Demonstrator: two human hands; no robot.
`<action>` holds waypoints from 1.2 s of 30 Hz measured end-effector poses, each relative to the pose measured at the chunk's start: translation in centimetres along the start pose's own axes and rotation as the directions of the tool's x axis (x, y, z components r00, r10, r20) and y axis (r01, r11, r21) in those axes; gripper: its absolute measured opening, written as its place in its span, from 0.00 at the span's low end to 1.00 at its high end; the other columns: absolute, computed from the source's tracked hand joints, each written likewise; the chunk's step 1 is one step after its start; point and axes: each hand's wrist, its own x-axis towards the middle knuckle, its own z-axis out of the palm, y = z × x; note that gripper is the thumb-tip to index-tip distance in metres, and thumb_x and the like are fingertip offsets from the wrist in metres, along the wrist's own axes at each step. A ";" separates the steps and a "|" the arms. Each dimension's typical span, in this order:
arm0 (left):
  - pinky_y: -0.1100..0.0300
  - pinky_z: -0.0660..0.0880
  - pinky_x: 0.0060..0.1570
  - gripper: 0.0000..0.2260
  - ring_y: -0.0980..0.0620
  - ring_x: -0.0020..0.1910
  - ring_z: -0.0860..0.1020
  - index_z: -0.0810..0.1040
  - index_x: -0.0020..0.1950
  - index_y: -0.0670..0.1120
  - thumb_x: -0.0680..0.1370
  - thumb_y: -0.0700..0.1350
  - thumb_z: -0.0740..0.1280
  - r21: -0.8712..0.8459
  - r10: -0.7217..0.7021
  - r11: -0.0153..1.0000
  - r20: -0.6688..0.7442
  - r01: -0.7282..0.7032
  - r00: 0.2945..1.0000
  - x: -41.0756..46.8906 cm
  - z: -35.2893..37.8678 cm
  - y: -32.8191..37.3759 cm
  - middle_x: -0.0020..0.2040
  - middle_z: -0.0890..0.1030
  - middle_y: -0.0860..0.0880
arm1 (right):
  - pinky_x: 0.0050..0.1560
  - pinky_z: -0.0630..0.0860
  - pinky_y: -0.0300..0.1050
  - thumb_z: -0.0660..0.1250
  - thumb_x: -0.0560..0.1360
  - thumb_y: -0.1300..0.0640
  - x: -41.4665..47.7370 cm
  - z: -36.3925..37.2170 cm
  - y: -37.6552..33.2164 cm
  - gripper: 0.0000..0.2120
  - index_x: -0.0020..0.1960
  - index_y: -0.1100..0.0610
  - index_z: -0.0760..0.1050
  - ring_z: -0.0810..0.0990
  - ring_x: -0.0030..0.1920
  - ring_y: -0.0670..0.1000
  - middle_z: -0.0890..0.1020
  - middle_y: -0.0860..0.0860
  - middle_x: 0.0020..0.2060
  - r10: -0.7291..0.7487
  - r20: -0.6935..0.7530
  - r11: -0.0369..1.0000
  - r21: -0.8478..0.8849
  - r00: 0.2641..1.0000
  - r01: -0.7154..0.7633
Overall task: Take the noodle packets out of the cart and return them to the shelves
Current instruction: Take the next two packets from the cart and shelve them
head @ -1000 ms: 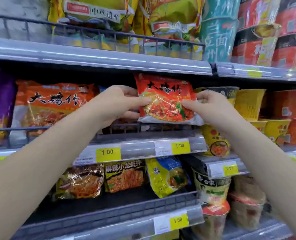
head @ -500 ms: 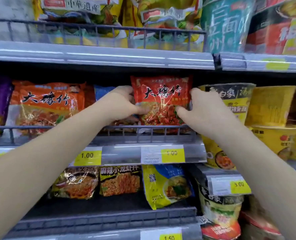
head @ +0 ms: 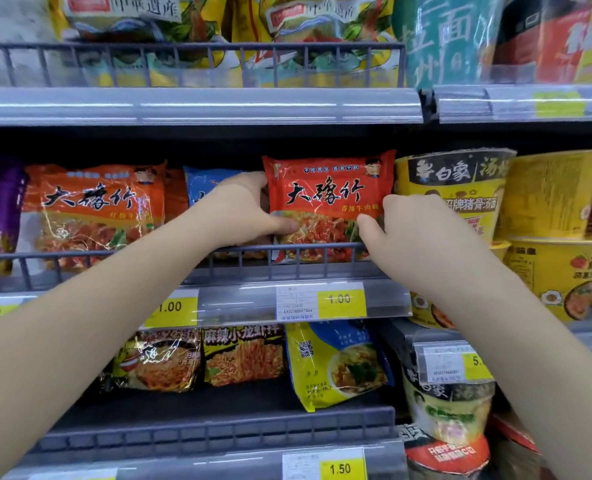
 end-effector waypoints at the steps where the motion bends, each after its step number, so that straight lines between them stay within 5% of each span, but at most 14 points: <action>1: 0.48 0.81 0.58 0.24 0.50 0.51 0.84 0.77 0.61 0.54 0.69 0.57 0.80 0.007 -0.002 1.000 -0.002 0.002 1.000 0.0 0.1 0.0 0.53 0.85 0.53 | 0.38 0.70 0.47 0.55 0.85 0.45 -0.1 0.1 0.0 0.19 0.39 0.54 0.65 0.75 0.40 0.56 0.72 0.52 0.37 -0.002 -0.007 1.000 -0.007 1.000 0.002; 7: 0.54 0.79 0.57 0.27 0.52 0.51 0.82 0.76 0.65 0.51 0.70 0.56 0.79 0.052 0.018 0.999 -0.021 -0.017 1.000 0.1 0.4 0.6 0.55 0.84 0.53 | 0.53 0.79 0.55 0.55 0.85 0.42 -0.2 0.2 -0.3 0.22 0.41 0.57 0.72 0.78 0.40 0.57 0.77 0.55 0.38 -0.008 0.024 1.000 0.009 1.000 0.008; 12: 0.57 0.76 0.56 0.28 0.51 0.56 0.80 0.74 0.67 0.49 0.71 0.56 0.79 0.089 0.037 0.995 -0.015 -0.036 0.999 0.1 0.5 1.0 0.58 0.82 0.52 | 0.62 0.76 0.63 0.53 0.86 0.44 -0.4 -0.6 -1.0 0.21 0.36 0.50 0.64 0.79 0.41 0.57 0.76 0.56 0.34 -0.058 0.125 0.997 -0.046 0.990 0.065; 16: 0.58 0.73 0.52 0.28 0.53 0.54 0.78 0.73 0.67 0.50 0.72 0.56 0.78 0.085 0.040 0.996 -0.021 -0.038 0.999 -0.3 0.3 1.0 0.56 0.80 0.53 | 0.45 0.77 0.52 0.55 0.84 0.38 -0.3 0.2 -0.2 0.26 0.43 0.59 0.76 0.78 0.39 0.56 0.78 0.55 0.34 0.008 0.043 1.000 0.021 0.999 -0.009; 20: 0.50 0.81 0.57 0.28 0.50 0.54 0.82 0.74 0.65 0.51 0.70 0.57 0.79 0.050 0.016 0.999 -0.013 -0.016 1.000 -0.5 0.0 0.9 0.55 0.82 0.53 | 0.35 0.74 0.46 0.57 0.83 0.38 -0.4 0.5 0.4 0.27 0.45 0.60 0.79 0.78 0.35 0.53 0.78 0.55 0.31 0.005 0.004 0.999 0.045 1.000 -0.005; 23: 0.49 0.82 0.55 0.25 0.53 0.50 0.83 0.72 0.59 0.53 0.69 0.58 0.80 0.018 0.000 1.000 0.000 0.000 1.000 -0.6 -0.4 0.8 0.49 0.81 0.57 | 0.37 0.77 0.46 0.57 0.83 0.37 -0.7 0.2 0.7 0.27 0.48 0.60 0.79 0.78 0.35 0.52 0.78 0.54 0.32 0.009 -0.005 0.997 0.075 1.000 -0.009; 29: 0.63 0.77 0.44 0.26 0.60 0.45 0.81 0.75 0.59 0.50 0.70 0.61 0.78 0.052 0.003 0.999 -0.079 0.001 0.997 -2.0 -2.0 0.4 0.47 0.84 0.57 | 0.46 0.82 0.53 0.58 0.83 0.39 -1.3 0.0 0.5 0.20 0.55 0.51 0.81 0.81 0.43 0.49 0.83 0.48 0.43 -0.060 -0.073 0.981 0.180 0.996 0.073; 32: 0.65 0.78 0.50 0.23 0.63 0.49 0.82 0.76 0.60 0.52 0.71 0.61 0.77 -0.031 0.086 0.995 -0.155 -0.092 0.984 -3.9 -2.6 -0.1 0.50 0.82 0.59 | 0.55 0.79 0.47 0.63 0.81 0.42 -1.2 0.1 -0.3 0.15 0.63 0.46 0.79 0.80 0.53 0.45 0.82 0.42 0.53 -0.151 -0.107 0.943 0.282 0.983 0.175; 36: 0.65 0.80 0.52 0.20 0.65 0.56 0.79 0.76 0.60 0.54 0.73 0.56 0.77 -0.094 0.212 0.966 -0.245 -0.241 0.946 -7.1 -2.8 -0.9 0.56 0.80 0.60 | 0.55 0.76 0.36 0.68 0.78 0.46 -0.9 0.8 -2.0 0.15 0.64 0.46 0.79 0.79 0.56 0.40 0.82 0.40 0.54 -0.225 -0.191 0.873 0.396 0.955 0.285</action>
